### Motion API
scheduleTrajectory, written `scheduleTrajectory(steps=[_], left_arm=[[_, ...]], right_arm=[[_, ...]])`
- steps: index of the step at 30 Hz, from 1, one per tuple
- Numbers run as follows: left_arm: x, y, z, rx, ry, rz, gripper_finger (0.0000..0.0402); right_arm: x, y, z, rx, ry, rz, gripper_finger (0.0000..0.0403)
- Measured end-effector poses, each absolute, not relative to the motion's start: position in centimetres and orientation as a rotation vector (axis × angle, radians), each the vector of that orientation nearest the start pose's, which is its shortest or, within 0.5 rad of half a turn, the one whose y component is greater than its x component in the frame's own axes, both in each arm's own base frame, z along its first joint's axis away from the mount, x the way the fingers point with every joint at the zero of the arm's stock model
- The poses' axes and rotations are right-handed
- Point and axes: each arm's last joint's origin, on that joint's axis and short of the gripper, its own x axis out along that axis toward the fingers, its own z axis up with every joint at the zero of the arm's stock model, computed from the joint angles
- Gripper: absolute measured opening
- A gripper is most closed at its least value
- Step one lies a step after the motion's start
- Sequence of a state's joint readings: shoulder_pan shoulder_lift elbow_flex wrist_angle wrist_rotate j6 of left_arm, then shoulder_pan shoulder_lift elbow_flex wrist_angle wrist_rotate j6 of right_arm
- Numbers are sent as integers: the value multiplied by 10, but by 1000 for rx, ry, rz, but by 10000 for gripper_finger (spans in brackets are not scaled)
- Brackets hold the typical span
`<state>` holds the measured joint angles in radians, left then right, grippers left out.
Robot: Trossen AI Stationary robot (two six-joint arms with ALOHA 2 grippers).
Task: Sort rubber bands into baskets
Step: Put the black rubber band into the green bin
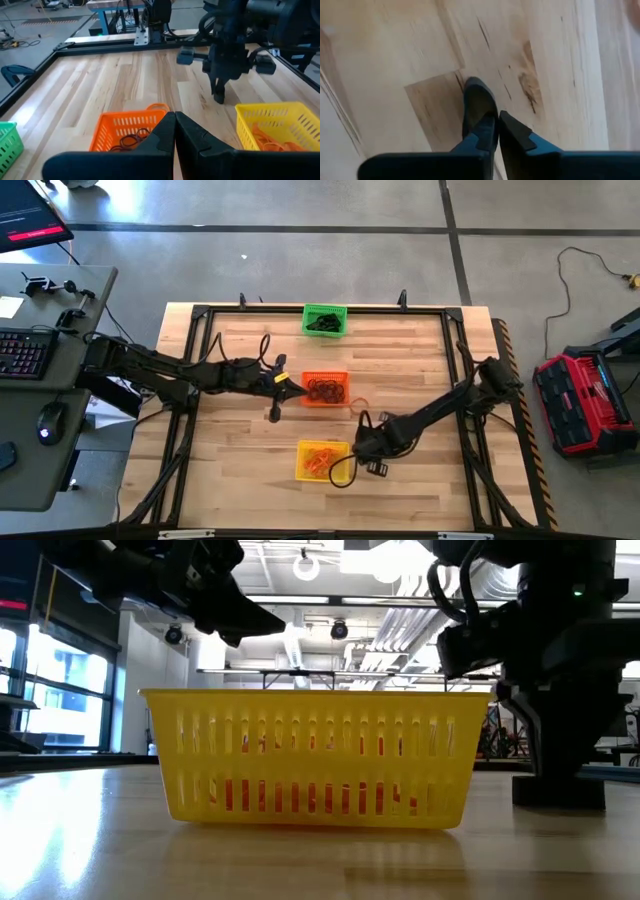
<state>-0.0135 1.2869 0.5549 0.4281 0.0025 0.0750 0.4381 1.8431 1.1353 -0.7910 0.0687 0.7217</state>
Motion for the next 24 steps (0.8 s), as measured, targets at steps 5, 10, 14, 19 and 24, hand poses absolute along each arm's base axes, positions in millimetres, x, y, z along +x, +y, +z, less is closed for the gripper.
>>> scheduleTrajectory(steps=[5,10,14,19,24], left_arm=[[255,-4,200,57,280,-24,0],[246,-1,188,4,238,-6,0],[239,1,179,-16,226,2,0],[237,2,178,-16,227,12,0],[238,2,179,-15,217,20,0]], right_arm=[[300,134,155,183,1445,-201,3],[308,130,165,86,1390,-193,2],[310,120,177,20,1362,-227,1],[309,100,197,-26,1322,-282,1],[311,74,217,-63,1210,-394,0]])
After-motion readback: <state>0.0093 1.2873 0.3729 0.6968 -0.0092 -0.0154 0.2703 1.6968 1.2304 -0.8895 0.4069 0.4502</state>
